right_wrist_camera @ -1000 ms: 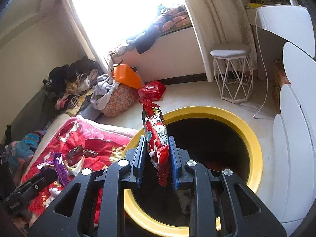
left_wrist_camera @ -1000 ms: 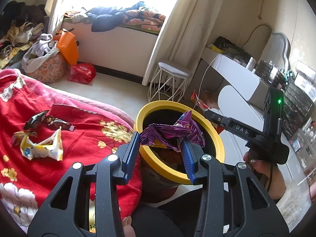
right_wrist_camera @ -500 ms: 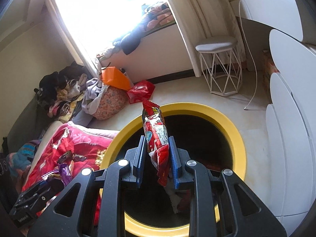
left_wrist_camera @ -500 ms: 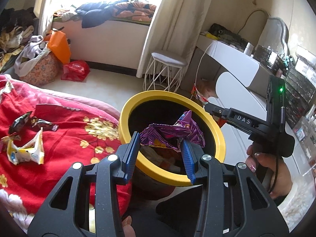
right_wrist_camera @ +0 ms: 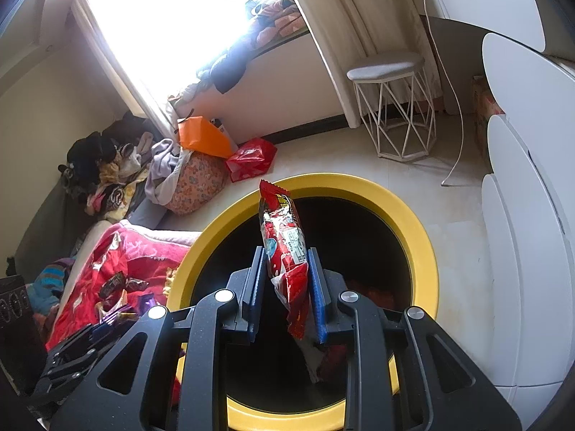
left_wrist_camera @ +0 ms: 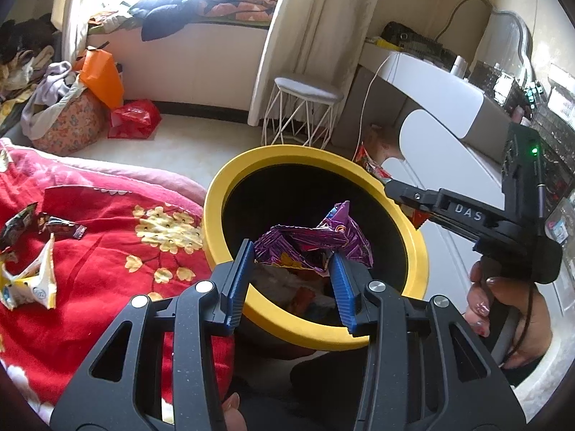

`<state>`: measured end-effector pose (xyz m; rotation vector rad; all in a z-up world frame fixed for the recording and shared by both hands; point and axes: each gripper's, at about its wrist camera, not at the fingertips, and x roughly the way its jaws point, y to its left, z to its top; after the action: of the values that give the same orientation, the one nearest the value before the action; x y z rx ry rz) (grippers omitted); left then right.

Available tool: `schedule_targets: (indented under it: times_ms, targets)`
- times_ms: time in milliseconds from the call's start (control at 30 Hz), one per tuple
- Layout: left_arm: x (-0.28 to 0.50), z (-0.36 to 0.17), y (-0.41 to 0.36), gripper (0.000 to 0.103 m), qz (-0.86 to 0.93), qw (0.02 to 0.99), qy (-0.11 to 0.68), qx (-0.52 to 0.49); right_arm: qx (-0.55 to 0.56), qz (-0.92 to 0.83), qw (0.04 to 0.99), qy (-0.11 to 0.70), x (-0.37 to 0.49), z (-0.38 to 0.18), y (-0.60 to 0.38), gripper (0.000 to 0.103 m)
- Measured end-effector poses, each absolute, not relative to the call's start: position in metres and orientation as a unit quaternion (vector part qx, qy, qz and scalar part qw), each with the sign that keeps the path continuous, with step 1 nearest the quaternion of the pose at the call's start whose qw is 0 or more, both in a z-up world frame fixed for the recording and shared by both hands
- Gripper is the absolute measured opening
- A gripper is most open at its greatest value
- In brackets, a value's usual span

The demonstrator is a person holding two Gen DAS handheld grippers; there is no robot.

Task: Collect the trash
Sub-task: 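Open both tools to drop the wrappers into the bin, then move both tools back toward the wrappers on the bedspread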

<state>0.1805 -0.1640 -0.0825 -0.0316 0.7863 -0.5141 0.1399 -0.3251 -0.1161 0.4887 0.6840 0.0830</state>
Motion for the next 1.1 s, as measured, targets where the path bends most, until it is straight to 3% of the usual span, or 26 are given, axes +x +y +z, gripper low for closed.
schedule_targets:
  times_ms: [200,267,300,367,533,567,833,1100]
  targets:
    - [0.189,-0.090,-0.172,0.037,-0.247,0.886,0.392,-0.014,0.250,0.047,0.909,0.331,0.141,-0.120,-0.331,0.025]
    - [0.191,-0.090,-0.173,0.038,-0.249,0.884,0.394,-0.021,0.255,0.045,0.907,0.331,0.141,-0.121,-0.333,0.041]
    - [0.191,-0.090,-0.174,0.041,-0.250,0.884,0.394,-0.024,0.256,0.042,0.908,0.330,0.140,-0.122,-0.334,0.044]
    - [0.191,-0.089,-0.174,0.050,-0.252,0.884,0.392,-0.028,0.258,0.040,0.908,0.328,0.139,-0.121,-0.335,0.049]
    - [0.184,-0.081,-0.164,0.090,-0.249,0.890,0.378,-0.048,0.256,0.035,0.910,0.323,0.138,-0.118,-0.335,0.062]
    - [0.183,-0.080,-0.162,0.092,-0.248,0.892,0.376,-0.050,0.255,0.034,0.911,0.322,0.137,-0.117,-0.334,0.065]
    - [0.170,-0.066,-0.136,0.092,-0.222,0.908,0.349,-0.063,0.240,0.039,0.919,0.309,0.133,-0.107,-0.322,0.075]
    - [0.159,-0.054,-0.111,0.092,-0.198,0.920,0.330,-0.072,0.217,0.055,0.926,0.303,0.132,-0.096,-0.304,0.077]
